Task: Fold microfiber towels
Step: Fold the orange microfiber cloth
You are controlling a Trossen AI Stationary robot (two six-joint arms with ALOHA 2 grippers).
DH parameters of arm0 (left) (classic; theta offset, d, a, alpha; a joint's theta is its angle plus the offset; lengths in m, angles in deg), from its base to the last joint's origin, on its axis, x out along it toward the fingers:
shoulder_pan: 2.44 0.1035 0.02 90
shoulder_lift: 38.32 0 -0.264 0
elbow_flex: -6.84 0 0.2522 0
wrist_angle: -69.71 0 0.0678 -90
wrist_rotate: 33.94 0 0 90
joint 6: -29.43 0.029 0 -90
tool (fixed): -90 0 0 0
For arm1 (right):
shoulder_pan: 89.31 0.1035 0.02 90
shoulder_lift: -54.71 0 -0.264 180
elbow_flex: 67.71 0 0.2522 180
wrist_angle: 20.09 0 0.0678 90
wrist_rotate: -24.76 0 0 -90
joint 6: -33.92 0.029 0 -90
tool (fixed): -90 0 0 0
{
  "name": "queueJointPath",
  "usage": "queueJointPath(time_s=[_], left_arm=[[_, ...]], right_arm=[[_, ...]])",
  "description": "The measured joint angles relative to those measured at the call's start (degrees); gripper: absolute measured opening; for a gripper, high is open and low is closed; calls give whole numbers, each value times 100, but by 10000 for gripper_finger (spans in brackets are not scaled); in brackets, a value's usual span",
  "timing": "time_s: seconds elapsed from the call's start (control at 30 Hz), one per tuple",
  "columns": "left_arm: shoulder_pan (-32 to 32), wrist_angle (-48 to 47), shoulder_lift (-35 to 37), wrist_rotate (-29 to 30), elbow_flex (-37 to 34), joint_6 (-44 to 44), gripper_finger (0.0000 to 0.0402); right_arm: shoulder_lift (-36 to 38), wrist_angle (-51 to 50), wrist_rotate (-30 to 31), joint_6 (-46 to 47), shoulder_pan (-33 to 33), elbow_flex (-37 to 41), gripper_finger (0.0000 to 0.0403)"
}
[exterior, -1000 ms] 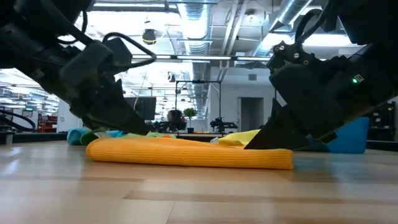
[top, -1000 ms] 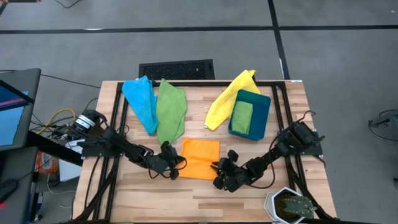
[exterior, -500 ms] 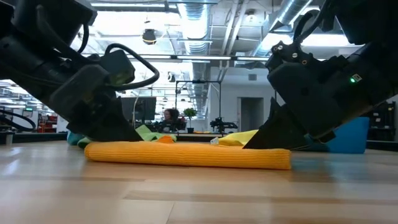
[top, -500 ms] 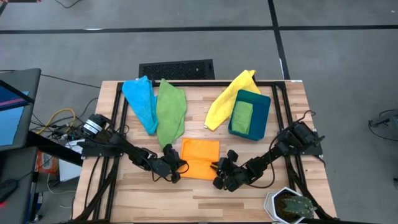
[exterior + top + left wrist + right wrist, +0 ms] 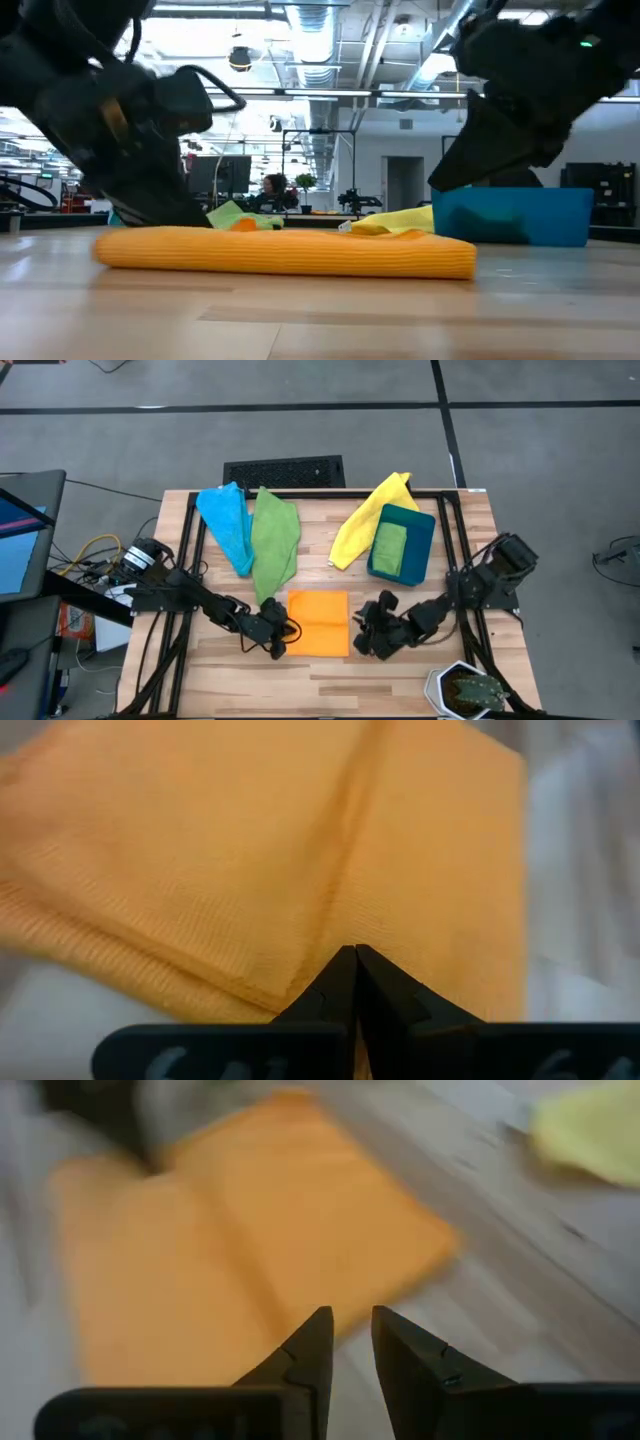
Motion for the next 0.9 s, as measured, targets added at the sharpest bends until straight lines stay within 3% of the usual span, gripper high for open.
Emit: queueJointPath(time_s=[0.1,0.2,0.4,0.53,0.63,0.8,0.9], left_arm=[[-64,-82,168,-231,0,-213,0],[-71,-71,338,-227,0,-340,0],[311,-987,1318,100,4,-728,20],[656,-2044,2163,571,7,-900,69],[1020,-2871,2580,521,11,-1204,117],[1401,-3234,2370,-256,4,-1500,194],[1475,-3137,2037,-223,4,-1716,222]], right_arm=[[237,-421,-239,719,-304,3,99],[358,-315,-718,826,-636,1,115],[348,23,-1922,692,-1412,-1,189],[306,100,-2312,701,-1756,-5,230],[309,101,-2454,741,-1944,-10,239],[311,-308,-2703,823,-2157,-147,239],[311,-645,-2769,768,-2218,-288,239]])
